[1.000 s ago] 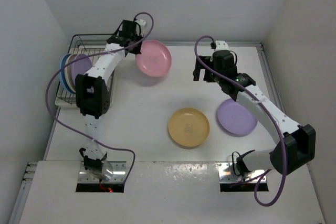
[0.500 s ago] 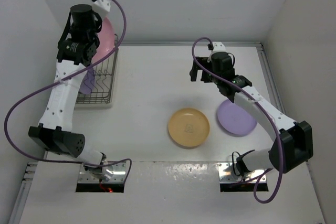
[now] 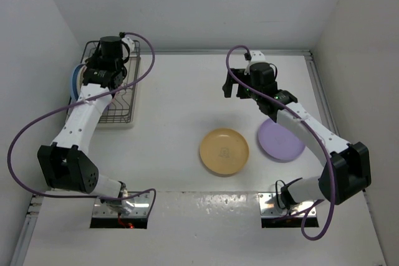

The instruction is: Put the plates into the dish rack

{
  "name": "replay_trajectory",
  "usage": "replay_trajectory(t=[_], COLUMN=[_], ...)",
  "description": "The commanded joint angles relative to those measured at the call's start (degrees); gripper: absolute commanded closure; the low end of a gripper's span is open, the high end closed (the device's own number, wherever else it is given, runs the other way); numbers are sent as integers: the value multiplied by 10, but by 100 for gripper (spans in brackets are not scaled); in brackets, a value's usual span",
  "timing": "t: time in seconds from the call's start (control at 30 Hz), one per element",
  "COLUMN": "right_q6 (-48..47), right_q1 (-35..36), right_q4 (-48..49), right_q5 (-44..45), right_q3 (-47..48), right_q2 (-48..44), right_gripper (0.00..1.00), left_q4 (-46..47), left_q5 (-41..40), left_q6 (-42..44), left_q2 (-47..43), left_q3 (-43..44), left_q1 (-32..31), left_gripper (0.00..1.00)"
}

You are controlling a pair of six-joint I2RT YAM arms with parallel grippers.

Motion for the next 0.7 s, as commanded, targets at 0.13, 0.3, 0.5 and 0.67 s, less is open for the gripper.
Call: replay_trajectory(t=[0.13, 0.3, 0.5, 0.67], right_q6=[-9, -6, 0, 3], right_q1=[0, 0, 0, -1], right_q4=[14, 15, 13, 15], right_q5=[0, 8, 8, 6], right_q3=[-6, -11, -9, -6], right_q2=[-10, -17, -13, -10], right_gripper=[1, 1, 1, 1], left_q4=[161, 223, 230, 251], left_q5=[-47, -58, -51, -51], left_q6=[60, 103, 90, 90], left_q2=[-22, -21, -16, -4], left_q3=[-32, -60, -76, -101], left_q1=[5, 10, 5, -7], left_gripper=[100, 100, 100, 100])
